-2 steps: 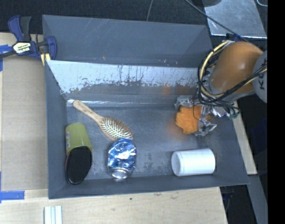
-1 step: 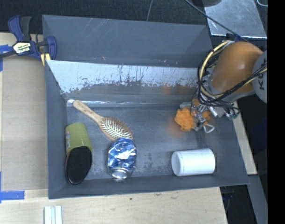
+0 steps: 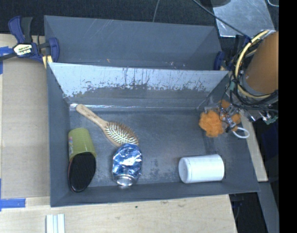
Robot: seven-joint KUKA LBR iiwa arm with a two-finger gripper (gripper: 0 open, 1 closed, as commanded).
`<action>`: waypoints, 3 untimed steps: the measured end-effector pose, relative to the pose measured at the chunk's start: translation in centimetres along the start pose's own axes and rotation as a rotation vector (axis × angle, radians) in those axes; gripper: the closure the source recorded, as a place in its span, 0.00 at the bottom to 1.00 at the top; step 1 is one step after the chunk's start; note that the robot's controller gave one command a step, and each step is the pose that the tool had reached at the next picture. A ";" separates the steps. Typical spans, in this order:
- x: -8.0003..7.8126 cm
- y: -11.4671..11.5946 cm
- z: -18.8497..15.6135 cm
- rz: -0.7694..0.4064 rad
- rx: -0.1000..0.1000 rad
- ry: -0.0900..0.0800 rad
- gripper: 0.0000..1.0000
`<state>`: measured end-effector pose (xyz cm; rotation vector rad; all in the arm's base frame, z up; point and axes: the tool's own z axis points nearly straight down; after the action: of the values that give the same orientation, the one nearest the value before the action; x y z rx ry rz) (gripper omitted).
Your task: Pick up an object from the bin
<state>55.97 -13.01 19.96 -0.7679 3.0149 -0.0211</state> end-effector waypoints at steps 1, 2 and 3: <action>4.1 1.6 -4.4 0.287 0.002 -0.003 1.00; 4.1 1.6 -4.3 0.287 0.001 -0.001 1.00; 4.1 1.6 -4.3 0.288 0.000 -0.001 1.00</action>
Offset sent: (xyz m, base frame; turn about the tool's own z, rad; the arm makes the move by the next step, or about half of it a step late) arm -0.0454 -0.0043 0.0416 0.2847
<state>51.49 -13.51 24.14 -0.3274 3.0910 -0.0143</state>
